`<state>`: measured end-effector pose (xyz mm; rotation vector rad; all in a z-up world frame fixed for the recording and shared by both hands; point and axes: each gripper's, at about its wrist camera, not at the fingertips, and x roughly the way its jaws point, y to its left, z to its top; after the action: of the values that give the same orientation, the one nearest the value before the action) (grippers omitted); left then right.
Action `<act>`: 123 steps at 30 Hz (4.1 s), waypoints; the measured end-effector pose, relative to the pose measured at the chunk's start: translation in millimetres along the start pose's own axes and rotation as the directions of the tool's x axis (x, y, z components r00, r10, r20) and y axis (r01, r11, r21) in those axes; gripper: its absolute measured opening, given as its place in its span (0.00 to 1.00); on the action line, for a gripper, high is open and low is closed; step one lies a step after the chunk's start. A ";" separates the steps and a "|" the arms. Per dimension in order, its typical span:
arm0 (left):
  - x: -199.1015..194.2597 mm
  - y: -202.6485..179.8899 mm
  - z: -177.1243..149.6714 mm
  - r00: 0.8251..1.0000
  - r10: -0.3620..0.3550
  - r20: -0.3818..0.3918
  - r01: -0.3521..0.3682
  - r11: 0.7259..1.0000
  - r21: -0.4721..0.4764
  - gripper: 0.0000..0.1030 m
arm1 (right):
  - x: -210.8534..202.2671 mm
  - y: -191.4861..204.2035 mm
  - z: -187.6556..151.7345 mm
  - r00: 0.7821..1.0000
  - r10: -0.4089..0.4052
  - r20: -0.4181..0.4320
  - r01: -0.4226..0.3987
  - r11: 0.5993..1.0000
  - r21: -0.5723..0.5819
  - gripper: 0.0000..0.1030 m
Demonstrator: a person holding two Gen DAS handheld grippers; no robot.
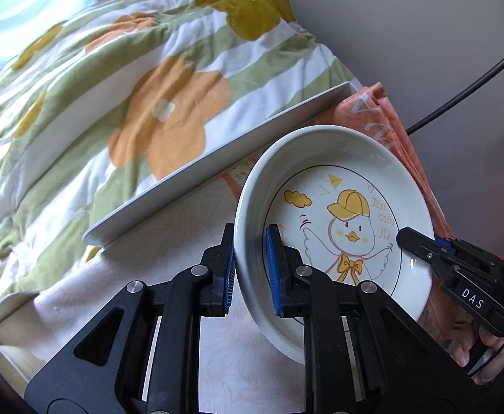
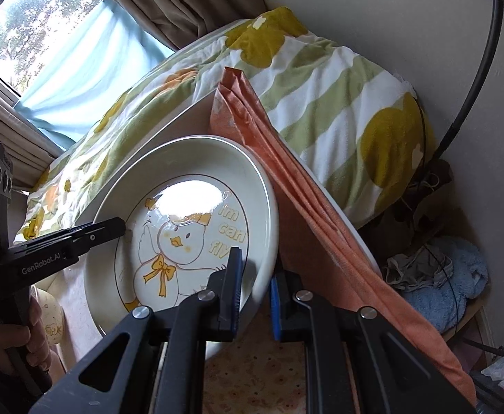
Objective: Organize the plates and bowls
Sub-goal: 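Lift the duck-print plate with both grippers and lower it onto the white plate, then open both grippers to release the duck-print plate on the stack, then move both grippers to the pink square dish rim and close on it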
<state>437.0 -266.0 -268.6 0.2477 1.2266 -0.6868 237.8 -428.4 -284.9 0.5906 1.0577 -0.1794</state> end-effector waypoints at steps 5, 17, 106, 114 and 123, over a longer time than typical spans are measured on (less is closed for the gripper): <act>-34.3 -0.7 -16.5 0.999 -0.002 0.054 0.003 1.000 -0.017 0.14 | -25.0 15.0 -8.1 0.999 0.009 0.035 -0.007 0.999 -0.047 0.13; -153.8 19.2 -123.8 0.980 0.046 0.195 -0.021 0.992 -0.125 0.14 | -107.9 89.1 -63.4 0.995 0.070 0.069 -0.051 0.968 -0.246 0.13; -284.6 183.7 -421.1 0.913 0.324 0.247 -0.028 0.655 -0.755 1.00 | -69.7 305.3 -189.1 0.944 0.253 -0.214 -0.328 0.617 -0.716 1.00; -230.4 239.4 -429.8 0.954 0.139 0.264 0.112 0.655 -0.747 0.93 | -5.3 353.0 -215.0 0.951 0.124 -0.282 -0.292 0.660 -0.693 1.00; -189.8 276.9 -425.2 0.968 -0.018 0.251 0.197 0.672 -0.714 0.61 | 38.3 374.0 -231.5 0.946 0.037 -0.321 -0.259 0.680 -0.686 0.78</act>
<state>241.1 238.6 -289.3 -0.5805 1.2089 -0.2554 233.8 12.4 -261.3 -0.0366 1.2414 0.4840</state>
